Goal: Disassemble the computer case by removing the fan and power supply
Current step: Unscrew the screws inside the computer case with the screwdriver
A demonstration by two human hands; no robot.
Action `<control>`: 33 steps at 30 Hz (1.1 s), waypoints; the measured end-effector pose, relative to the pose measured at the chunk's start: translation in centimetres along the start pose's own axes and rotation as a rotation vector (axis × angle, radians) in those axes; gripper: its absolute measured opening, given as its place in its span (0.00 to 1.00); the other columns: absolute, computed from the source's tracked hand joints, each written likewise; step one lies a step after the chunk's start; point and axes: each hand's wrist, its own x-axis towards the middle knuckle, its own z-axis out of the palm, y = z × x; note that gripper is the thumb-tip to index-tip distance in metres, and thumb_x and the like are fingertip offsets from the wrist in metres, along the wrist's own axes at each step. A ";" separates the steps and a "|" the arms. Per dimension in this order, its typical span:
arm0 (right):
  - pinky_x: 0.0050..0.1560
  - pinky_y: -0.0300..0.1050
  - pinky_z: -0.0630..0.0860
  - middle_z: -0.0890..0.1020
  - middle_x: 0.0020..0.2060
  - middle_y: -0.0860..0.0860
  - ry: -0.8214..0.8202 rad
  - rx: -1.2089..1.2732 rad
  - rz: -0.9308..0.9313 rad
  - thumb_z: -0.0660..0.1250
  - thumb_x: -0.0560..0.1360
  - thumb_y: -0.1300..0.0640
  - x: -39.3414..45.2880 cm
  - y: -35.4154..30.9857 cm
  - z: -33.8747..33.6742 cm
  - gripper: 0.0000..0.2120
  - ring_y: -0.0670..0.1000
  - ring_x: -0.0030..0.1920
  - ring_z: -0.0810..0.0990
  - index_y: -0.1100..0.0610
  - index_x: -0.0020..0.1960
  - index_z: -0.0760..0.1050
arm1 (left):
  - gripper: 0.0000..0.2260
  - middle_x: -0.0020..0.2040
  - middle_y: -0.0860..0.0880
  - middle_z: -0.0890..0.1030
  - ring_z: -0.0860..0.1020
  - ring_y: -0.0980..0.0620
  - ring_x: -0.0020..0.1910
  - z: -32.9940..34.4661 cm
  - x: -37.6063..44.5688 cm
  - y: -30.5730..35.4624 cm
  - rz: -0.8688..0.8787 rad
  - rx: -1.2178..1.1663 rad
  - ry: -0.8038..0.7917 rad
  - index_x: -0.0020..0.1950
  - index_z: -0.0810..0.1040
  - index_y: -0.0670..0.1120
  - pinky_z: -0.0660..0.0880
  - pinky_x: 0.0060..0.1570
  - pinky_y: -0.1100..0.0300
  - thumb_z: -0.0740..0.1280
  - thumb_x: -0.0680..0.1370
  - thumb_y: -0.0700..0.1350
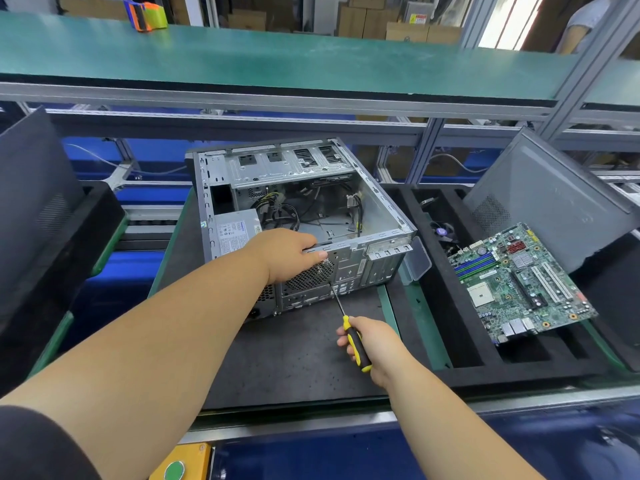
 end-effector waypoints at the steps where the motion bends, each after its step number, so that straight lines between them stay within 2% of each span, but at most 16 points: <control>1: 0.28 0.38 0.67 0.80 0.31 0.53 -0.001 -0.005 -0.003 0.60 0.82 0.55 0.0 0.0 0.0 0.15 0.48 0.28 0.71 0.60 0.41 0.79 | 0.19 0.44 0.52 0.75 0.74 0.48 0.47 0.0 0.0 0.0 -0.001 0.001 0.000 0.55 0.74 0.52 0.67 0.43 0.56 0.53 0.81 0.63; 7: 0.33 0.42 0.66 0.79 0.31 0.49 0.004 -0.092 -0.080 0.64 0.81 0.52 0.7 0.5 -0.4 0.13 0.48 0.30 0.72 0.57 0.41 0.77 | 0.19 0.41 0.53 0.73 0.73 0.49 0.45 0.1 0.0 0.0 0.000 -0.004 0.006 0.54 0.74 0.51 0.66 0.41 0.56 0.53 0.81 0.63; 11: 0.31 0.41 0.70 0.77 0.33 0.51 0.024 -0.123 -0.163 0.69 0.78 0.51 1.1 0.9 -0.8 0.12 0.47 0.29 0.73 0.57 0.41 0.73 | 0.20 0.43 0.52 0.75 0.74 0.48 0.46 0.0 0.0 0.0 0.002 -0.002 0.006 0.56 0.75 0.51 0.68 0.42 0.56 0.53 0.81 0.63; 20: 0.31 0.41 0.71 0.76 0.32 0.51 0.019 -0.117 -0.155 0.71 0.76 0.52 1.3 1.1 -0.9 0.11 0.47 0.29 0.73 0.57 0.44 0.73 | 0.19 0.42 0.53 0.73 0.72 0.49 0.46 0.1 0.0 0.0 0.010 -0.007 0.002 0.58 0.74 0.52 0.66 0.42 0.56 0.53 0.81 0.63; 23: 0.31 0.42 0.70 0.76 0.32 0.52 0.014 -0.060 -0.121 0.71 0.77 0.52 1.2 0.9 -0.7 0.10 0.48 0.29 0.73 0.58 0.43 0.74 | 0.19 0.42 0.52 0.74 0.74 0.49 0.46 0.0 0.1 0.0 0.010 -0.007 0.000 0.57 0.74 0.51 0.66 0.42 0.56 0.53 0.81 0.63; 27: 0.30 0.39 0.69 0.78 0.28 0.52 -0.045 0.068 -0.007 0.64 0.81 0.52 1.1 0.7 -0.4 0.14 0.48 0.28 0.72 0.61 0.42 0.78 | 0.18 0.40 0.53 0.73 0.73 0.49 0.45 0.1 0.1 -0.1 0.016 -0.007 0.011 0.55 0.74 0.51 0.66 0.42 0.57 0.53 0.81 0.63; 33: 0.34 0.42 0.68 0.80 0.29 0.50 -0.019 -0.065 -0.045 0.65 0.80 0.51 1.9 1.2 -0.4 0.12 0.48 0.30 0.73 0.58 0.43 0.77 | 0.16 0.38 0.54 0.71 0.72 0.49 0.44 0.1 0.0 0.0 0.021 -0.004 0.016 0.51 0.72 0.52 0.65 0.40 0.57 0.54 0.81 0.62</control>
